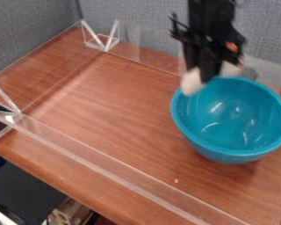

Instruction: Put the mushroom in the blue bowl

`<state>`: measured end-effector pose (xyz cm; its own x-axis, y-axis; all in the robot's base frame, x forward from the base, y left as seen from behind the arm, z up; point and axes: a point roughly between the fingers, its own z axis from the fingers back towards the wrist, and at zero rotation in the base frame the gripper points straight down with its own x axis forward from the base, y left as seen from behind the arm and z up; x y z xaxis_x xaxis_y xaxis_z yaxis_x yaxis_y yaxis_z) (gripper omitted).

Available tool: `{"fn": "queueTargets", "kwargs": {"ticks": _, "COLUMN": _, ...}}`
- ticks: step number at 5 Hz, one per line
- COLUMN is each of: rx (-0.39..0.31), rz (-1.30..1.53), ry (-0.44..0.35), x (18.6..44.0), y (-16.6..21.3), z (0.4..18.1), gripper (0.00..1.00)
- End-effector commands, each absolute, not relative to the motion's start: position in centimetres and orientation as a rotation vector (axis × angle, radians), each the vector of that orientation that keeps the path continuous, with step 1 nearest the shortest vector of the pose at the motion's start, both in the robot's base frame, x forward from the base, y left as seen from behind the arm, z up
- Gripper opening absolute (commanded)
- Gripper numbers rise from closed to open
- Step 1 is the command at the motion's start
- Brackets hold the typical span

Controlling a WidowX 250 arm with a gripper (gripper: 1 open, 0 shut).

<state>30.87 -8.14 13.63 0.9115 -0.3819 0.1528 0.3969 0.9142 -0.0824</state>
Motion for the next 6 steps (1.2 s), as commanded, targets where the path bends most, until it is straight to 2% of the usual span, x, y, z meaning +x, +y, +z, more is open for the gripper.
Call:
{"fn": "queueTargets", "kwargs": {"ticks": 1, "rx": -0.110, "rz": -0.420, "ry": -0.175, "x": 31.9, "y": -9.2, "z": 13.6, "gripper": 0.00}}
{"fn": "queueTargets", "kwargs": {"ticks": 3, "rx": -0.116, "rz": -0.423, "ry": -0.171, "x": 32.1, "y": -9.4, "z": 11.6, "gripper": 0.00}}
{"fn": "queueTargets", "kwargs": {"ticks": 6, "rx": -0.119, "rz": -0.406, "ry": -0.204, "x": 32.6, "y": -8.7, "z": 10.9, "gripper": 0.00}}
